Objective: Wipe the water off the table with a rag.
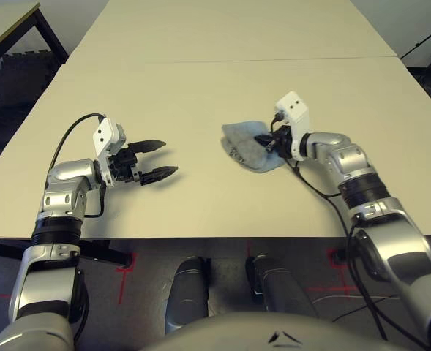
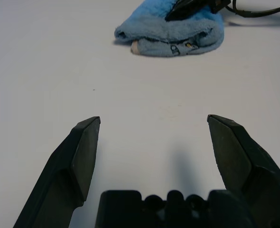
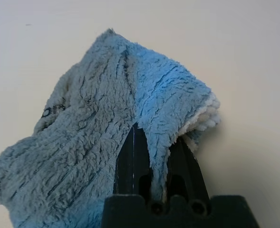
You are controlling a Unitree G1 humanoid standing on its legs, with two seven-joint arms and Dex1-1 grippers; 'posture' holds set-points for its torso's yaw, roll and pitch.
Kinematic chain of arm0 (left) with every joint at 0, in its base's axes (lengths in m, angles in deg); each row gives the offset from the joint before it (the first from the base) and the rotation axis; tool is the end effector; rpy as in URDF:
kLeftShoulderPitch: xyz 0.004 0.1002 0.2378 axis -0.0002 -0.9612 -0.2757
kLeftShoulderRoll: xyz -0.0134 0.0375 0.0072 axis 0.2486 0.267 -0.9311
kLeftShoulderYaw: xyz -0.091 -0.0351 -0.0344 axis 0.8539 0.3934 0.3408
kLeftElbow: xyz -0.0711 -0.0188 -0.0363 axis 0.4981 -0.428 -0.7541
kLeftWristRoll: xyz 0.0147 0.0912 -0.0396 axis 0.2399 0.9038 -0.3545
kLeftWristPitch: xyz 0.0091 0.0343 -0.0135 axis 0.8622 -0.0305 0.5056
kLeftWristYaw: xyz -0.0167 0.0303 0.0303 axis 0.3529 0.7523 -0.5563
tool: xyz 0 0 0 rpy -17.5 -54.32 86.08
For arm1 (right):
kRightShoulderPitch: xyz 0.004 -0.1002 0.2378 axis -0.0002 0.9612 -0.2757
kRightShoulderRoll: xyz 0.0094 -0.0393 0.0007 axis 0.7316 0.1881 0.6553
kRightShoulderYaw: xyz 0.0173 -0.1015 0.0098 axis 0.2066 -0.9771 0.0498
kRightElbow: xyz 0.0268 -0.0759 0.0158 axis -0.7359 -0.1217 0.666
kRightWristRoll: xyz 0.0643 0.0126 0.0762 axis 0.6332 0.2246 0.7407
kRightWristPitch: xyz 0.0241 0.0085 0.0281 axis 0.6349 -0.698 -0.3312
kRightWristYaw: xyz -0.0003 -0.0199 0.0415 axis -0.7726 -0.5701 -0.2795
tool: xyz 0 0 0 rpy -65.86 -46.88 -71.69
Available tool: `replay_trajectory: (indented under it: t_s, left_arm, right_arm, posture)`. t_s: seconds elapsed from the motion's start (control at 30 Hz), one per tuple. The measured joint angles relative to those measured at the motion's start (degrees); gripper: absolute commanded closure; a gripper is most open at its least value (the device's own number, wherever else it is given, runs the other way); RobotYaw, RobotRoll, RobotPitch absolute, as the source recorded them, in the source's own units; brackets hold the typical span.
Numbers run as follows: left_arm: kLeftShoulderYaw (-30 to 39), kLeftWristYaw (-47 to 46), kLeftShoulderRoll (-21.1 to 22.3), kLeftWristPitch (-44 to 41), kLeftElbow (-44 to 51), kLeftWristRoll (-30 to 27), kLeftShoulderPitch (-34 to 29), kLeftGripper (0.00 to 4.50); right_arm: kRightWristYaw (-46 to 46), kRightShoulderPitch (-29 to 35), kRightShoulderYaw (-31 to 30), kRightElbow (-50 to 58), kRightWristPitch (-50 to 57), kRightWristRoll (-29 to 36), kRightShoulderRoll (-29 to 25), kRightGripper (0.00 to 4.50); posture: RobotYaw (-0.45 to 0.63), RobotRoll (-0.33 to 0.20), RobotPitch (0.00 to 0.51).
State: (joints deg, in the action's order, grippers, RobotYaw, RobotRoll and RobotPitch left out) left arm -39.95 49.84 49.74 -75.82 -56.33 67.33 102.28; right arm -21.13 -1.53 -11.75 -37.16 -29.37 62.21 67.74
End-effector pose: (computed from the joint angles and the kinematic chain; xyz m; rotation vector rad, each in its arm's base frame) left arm 0.2760 0.3050 0.1227 0.1927 0.1384 -1.0402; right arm 0.3348 -0.1891 0.1309 -0.1227 0.3566 0.7113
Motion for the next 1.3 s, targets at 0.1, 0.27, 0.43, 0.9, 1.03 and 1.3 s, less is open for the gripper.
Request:
replay_trajectory:
  t_s: [0.1, 0.27, 0.43, 0.9, 1.03, 1.3]
  left_arm:
    - [-0.38, 0.03, -0.58, 0.41, -0.26, 0.13, 0.16, 0.00]
    - [-0.65, 0.10, -0.77, 0.93, -1.91, 0.20, 1.84, 0.00]
    - [-0.77, 0.51, -0.76, 1.62, -2.68, 0.29, 1.91, 0.00]
    - [-0.99, 1.06, -0.84, 2.34, -4.52, 0.50, 2.63, 0.00]
    - [-1.01, 1.30, -0.71, 2.26, -4.51, 0.52, 3.36, 0.00]
    - [-1.34, 1.56, -0.69, 1.93, -4.47, 0.55, 3.51, 0.00]
  right_arm:
    - [-2.06, -0.11, 4.08, 2.15, 4.20, 4.39, -0.73, 4.48]
    - [-7.07, -3.34, 7.36, 11.11, 15.69, 12.00, -6.25, 4.48]
    - [-9.81, -7.97, 10.61, 11.44, 18.67, 13.45, -15.92, 4.48]
    - [-15.17, -2.70, 9.85, -6.08, 11.80, 7.28, -25.45, 4.48]
    - [-15.30, -1.39, 9.85, -9.85, 10.39, 5.95, -25.44, 4.48]
    - [-9.33, 0.39, 9.86, -18.32, -1.01, 1.17, -23.32, 3.49]
  posture:
    - [-0.18, 0.000, 0.107]
    - [-0.19, 0.000, 0.101]
    - [-0.19, 0.000, 0.092]
    - [-0.20, 0.000, 0.096]
    - [-0.20, 0.000, 0.096]
    - [-0.20, 0.000, 0.094]
